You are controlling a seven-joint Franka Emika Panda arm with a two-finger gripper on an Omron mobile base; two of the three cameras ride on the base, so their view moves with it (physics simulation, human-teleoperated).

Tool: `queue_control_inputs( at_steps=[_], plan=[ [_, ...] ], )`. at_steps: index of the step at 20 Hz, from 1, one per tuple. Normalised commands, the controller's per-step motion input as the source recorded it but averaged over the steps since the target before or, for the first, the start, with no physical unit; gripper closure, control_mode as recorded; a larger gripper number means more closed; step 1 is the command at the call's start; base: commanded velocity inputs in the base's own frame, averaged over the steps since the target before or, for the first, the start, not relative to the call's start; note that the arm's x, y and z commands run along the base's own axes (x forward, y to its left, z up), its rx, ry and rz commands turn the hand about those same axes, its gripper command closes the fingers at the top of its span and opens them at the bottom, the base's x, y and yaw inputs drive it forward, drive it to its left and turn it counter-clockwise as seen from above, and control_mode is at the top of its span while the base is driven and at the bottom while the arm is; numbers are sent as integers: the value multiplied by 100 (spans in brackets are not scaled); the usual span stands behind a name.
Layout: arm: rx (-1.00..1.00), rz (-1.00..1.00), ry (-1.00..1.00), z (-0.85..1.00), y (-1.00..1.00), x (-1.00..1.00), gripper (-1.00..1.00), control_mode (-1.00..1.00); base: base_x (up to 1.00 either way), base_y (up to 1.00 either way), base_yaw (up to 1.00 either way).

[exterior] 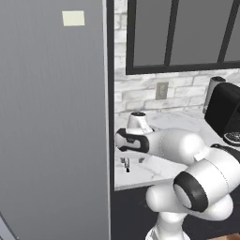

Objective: Pick up the tongs from the counter and place them near the plate next to the oven.

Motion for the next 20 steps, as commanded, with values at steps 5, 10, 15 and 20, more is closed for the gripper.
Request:
queue_control_inputs(
  at_steps=[5,10,15,20],
  plan=[
    [0,-2,2,-11,15,5,-100,-100,0,0,0],
    [0,0,1,-25,3,3,-100,-100,0,0,0],
    [0,0,0,-23,0,3,-100,-100,0,0,0],
    [0,0,-1,-9,0,5,-100,-100,0,0,0]
  ],
)
